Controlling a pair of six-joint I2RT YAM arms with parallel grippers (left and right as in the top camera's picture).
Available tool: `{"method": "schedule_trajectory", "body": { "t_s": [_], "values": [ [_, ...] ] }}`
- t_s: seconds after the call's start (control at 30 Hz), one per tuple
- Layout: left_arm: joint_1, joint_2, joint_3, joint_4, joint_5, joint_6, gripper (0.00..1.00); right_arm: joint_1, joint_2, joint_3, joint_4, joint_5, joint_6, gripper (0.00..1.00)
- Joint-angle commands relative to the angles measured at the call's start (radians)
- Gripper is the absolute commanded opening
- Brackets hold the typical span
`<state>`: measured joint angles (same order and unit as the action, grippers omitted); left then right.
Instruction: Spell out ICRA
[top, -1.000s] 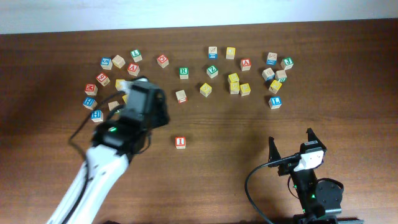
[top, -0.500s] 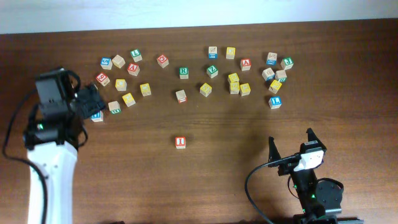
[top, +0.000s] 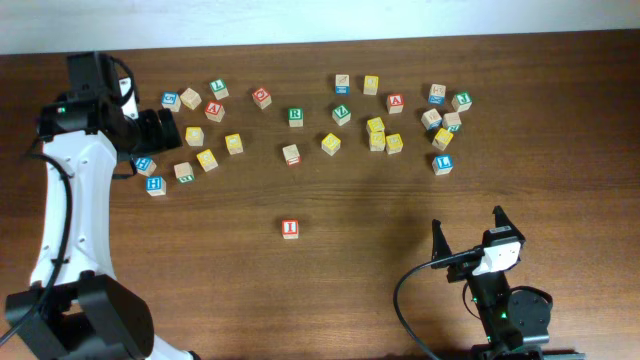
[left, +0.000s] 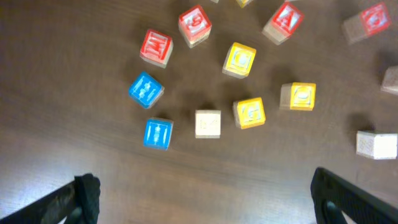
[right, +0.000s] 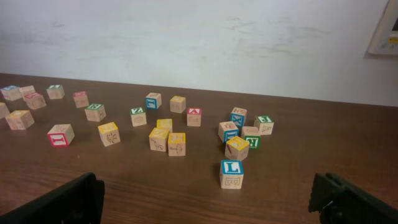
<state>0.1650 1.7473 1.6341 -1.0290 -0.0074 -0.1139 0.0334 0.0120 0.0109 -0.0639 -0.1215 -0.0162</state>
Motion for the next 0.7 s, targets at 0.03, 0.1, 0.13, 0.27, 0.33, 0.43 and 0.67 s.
{"method": "schedule_trajectory", "body": {
  "t_s": [0.03, 0.1, 0.13, 0.27, 0.33, 0.43, 0.67],
  "values": [
    [0.001, 0.01, -0.034, 0.133, 0.075, 0.04, 1.0, 0.006, -0.006, -0.005, -0.007, 0.001, -0.003, 0.98],
    [0.001, 0.037, -0.034, 0.209, 0.072, 0.041, 0.99, 0.006, -0.006, -0.005, -0.007, 0.001, -0.003, 0.98],
    [0.001, 0.051, -0.034, 0.246, 0.072, 0.04, 0.99, 0.006, -0.006, -0.005, -0.007, 0.001, -0.003, 0.98],
    [0.0, 0.154, -0.034, 0.397, 0.072, 0.046, 0.89, 0.006, -0.006, -0.005, -0.007, 0.001, -0.003, 0.98],
    [-0.005, 0.198, -0.034, 0.428, 0.076, 0.089, 0.84, 0.006, -0.006, -0.005, -0.007, 0.001, -0.003, 0.98],
    [-0.042, 0.257, -0.034, 0.446, 0.07, 0.227, 0.8, 0.006, -0.006, -0.005, -0.007, 0.001, -0.003, 0.98],
    [-0.122, 0.325, -0.034, 0.547, -0.045, 0.277, 0.76, 0.006, -0.006, -0.005, -0.007, 0.001, -0.003, 0.98]
  ]
}}
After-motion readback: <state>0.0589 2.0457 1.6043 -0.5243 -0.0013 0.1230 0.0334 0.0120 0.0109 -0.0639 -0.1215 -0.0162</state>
